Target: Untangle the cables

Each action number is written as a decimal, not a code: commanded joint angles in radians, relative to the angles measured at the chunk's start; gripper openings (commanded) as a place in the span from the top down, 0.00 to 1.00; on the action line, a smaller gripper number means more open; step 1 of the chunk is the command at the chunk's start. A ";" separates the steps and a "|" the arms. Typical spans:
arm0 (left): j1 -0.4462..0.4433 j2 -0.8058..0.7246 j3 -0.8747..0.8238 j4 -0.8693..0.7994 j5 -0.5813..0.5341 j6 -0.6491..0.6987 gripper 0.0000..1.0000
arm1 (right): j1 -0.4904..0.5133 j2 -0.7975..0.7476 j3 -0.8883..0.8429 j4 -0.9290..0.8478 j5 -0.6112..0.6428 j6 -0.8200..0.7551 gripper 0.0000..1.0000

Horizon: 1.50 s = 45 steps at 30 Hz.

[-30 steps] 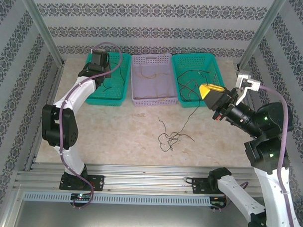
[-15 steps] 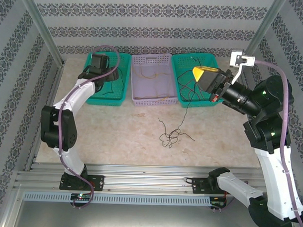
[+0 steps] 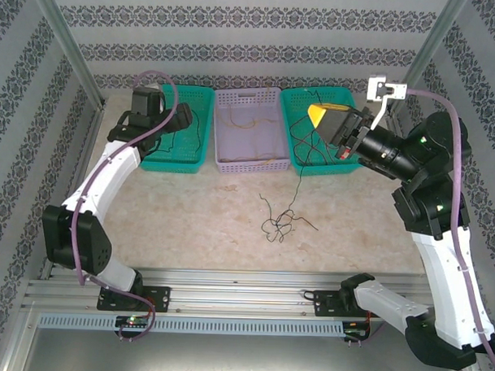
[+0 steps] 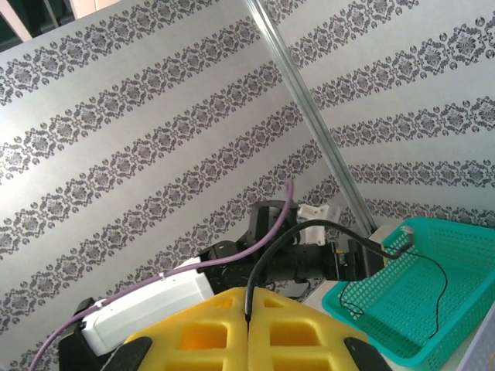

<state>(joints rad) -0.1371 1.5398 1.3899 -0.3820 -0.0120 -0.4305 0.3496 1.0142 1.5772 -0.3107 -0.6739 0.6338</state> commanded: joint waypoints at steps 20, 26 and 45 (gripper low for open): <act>0.016 0.293 0.358 -0.445 -0.183 0.002 0.00 | 0.027 -0.043 -0.068 0.036 -0.008 0.008 1.00; 0.014 0.434 0.497 -0.583 -0.216 0.033 0.00 | 0.039 -0.046 -0.081 0.038 -0.010 0.003 1.00; 0.010 0.426 0.523 -0.578 -0.120 0.024 0.38 | 0.087 -0.021 -0.089 0.044 -0.013 -0.019 1.00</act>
<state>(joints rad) -0.1352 2.0094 1.9087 -0.9649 -0.1497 -0.4038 0.4221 0.9955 1.4956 -0.2985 -0.6746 0.6292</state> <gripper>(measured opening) 0.641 0.044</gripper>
